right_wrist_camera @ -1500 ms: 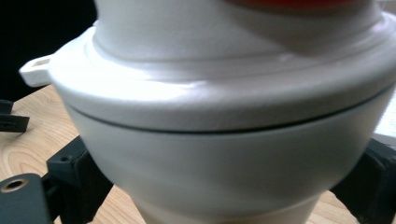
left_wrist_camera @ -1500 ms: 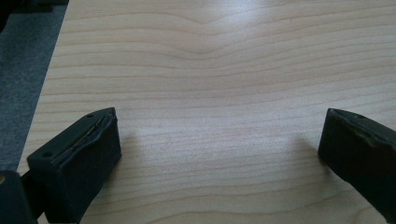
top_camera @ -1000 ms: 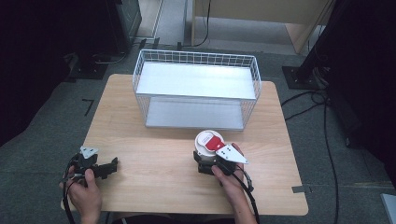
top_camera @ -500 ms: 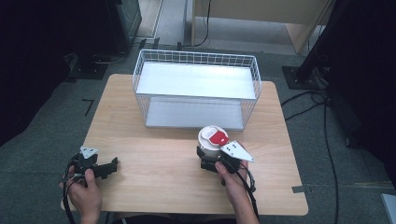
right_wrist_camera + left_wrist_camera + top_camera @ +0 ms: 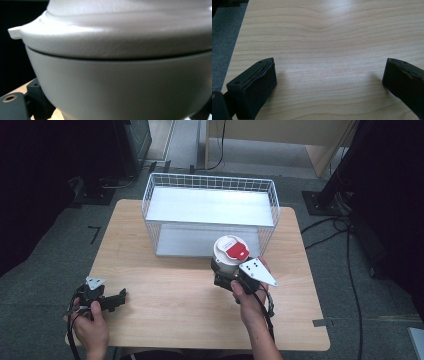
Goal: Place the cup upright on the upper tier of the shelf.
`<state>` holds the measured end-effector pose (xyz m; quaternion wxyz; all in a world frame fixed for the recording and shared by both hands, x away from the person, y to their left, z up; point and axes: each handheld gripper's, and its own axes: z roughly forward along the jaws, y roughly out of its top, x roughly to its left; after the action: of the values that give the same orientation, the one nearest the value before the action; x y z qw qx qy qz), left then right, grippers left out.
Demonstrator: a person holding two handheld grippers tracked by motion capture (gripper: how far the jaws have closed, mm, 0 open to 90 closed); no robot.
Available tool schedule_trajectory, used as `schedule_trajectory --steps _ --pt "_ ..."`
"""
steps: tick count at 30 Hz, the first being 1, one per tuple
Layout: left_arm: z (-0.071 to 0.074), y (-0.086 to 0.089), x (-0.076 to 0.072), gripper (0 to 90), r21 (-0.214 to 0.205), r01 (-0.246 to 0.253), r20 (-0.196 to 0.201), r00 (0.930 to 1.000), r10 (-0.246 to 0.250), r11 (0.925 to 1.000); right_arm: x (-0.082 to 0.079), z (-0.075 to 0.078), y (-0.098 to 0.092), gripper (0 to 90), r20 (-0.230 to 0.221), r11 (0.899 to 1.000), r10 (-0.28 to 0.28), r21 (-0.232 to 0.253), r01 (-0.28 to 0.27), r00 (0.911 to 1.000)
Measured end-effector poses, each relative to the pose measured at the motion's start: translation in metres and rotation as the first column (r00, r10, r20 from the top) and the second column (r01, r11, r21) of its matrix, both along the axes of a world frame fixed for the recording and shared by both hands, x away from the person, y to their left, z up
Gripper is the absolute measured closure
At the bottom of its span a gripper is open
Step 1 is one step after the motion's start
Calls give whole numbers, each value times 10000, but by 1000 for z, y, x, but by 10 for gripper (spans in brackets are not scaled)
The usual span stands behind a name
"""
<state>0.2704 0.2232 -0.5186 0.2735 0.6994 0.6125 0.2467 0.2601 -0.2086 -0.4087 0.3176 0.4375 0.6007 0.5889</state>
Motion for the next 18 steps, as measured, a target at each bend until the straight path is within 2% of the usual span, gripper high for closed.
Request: schedule_trajectory --steps 4,5,6,7,10,18 --pt "0 0 0 0 6 9 -23 10000 -9 10000 4 12 2 79 289 9999 -156 37 155 9995" --pt "0 0 0 0 4 6 -16 10000 -6 10000 7 21 4 80 449 9998 -186 -7 187 9988" --pt "0 0 0 0 1 6 -12 10000 -6 10000 7 21 4 80 449 9998 -186 -7 187 9988" --pt "0 0 0 0 4 4 -5 10000 -4 10000 11 31 5 81 649 9998 -178 -35 181 9977" --pt "0 0 0 0 5 3 -6 10000 -3 10000 17 45 7 82 936 9997 -253 9 253 9953" --pt "0 0 0 0 2 3 -6 10000 -3 10000 34 74 8 83 1400 9986 -508 -86 525 9888"
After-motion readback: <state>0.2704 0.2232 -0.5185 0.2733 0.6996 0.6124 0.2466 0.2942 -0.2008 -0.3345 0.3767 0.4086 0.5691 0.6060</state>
